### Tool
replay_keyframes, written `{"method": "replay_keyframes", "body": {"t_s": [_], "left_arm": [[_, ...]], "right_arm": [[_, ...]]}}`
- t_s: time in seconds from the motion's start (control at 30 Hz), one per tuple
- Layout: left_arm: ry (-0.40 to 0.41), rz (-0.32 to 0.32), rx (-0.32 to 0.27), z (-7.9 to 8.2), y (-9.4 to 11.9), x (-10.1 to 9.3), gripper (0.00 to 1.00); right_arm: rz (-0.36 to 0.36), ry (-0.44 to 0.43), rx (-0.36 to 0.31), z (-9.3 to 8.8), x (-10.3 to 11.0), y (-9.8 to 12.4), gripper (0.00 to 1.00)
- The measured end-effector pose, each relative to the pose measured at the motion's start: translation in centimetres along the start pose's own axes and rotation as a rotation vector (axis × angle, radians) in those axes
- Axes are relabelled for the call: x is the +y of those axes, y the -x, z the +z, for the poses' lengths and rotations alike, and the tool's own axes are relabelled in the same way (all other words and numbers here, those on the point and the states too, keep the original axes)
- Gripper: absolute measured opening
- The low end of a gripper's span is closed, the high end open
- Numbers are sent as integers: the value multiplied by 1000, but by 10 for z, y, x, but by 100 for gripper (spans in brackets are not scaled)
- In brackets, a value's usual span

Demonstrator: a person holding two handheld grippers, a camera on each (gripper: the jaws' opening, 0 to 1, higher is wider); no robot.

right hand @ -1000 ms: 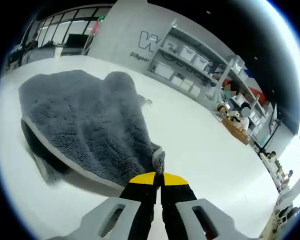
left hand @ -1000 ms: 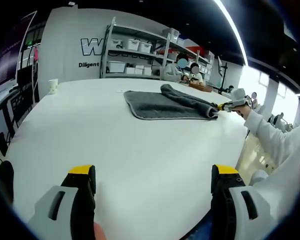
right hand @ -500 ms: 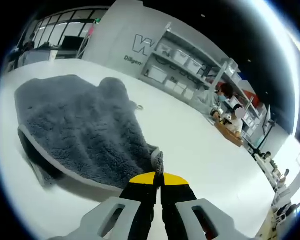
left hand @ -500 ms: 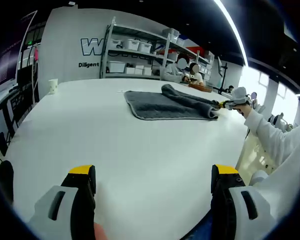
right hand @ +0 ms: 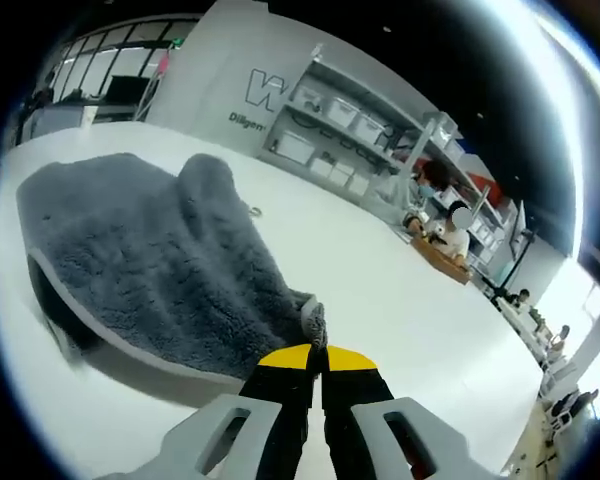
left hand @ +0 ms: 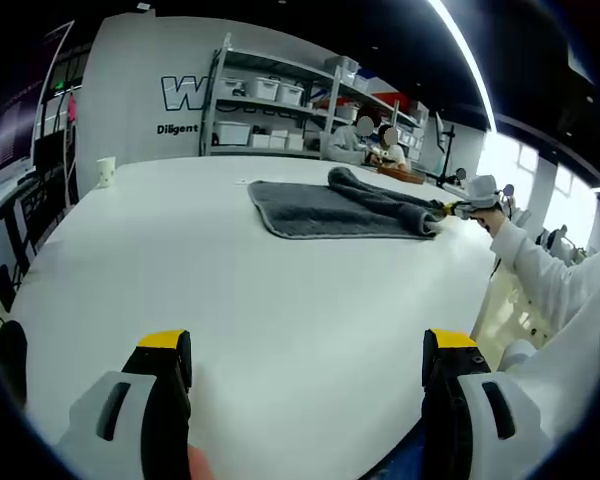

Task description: Open the folded towel by lifting each exposed corner and separating the folded layers until the towel lies flat within the target outline without major curled edges

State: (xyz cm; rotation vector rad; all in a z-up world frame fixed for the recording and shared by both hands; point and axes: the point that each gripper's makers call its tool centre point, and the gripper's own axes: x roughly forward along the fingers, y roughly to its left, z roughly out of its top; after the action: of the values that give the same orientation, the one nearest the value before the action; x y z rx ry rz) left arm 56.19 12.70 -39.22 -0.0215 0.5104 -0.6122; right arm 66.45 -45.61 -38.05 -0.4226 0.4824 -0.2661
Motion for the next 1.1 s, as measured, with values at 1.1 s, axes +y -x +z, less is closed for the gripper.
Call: {"method": "replay_keyframes", "body": {"t_s": [1.1], "left_arm": [[-23, -4, 35, -1, -9, -12, 95]], "right_arm": [[135, -134, -63, -17, 14, 38, 23]]}}
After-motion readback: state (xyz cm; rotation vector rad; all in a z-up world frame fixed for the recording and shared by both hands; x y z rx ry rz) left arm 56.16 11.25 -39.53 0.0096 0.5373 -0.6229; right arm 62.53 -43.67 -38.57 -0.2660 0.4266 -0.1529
